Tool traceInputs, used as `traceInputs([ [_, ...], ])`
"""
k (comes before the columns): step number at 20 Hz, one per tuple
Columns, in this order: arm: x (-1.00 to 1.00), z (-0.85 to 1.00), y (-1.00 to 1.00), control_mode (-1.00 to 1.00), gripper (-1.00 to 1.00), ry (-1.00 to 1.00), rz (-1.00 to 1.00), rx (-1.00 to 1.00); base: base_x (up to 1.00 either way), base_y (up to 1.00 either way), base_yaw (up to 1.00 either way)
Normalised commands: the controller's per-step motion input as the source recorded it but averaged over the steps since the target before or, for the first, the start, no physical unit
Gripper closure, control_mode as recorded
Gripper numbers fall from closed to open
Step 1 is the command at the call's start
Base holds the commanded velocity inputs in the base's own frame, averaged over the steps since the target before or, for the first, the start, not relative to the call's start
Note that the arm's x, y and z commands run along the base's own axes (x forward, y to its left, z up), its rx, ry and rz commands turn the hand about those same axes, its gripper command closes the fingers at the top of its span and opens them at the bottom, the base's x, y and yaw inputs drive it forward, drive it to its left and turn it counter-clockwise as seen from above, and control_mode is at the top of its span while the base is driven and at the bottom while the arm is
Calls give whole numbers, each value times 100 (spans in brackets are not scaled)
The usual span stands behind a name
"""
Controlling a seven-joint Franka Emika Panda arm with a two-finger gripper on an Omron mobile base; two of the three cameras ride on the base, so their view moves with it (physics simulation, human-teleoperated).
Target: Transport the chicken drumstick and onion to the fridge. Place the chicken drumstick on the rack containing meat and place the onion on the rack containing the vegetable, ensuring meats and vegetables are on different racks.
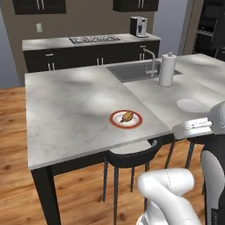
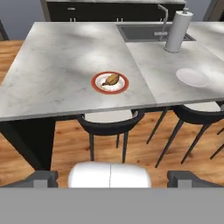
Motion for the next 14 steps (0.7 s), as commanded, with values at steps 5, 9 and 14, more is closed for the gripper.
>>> traceInputs([
  [5,0,0,0,100,-100,0,0,0,100,9,0],
  [9,0,0,0,100,-100,0,0,0,100,-1,0],
  [14,0,0,0,100,-100,0,0,0,100,-1,7],
])
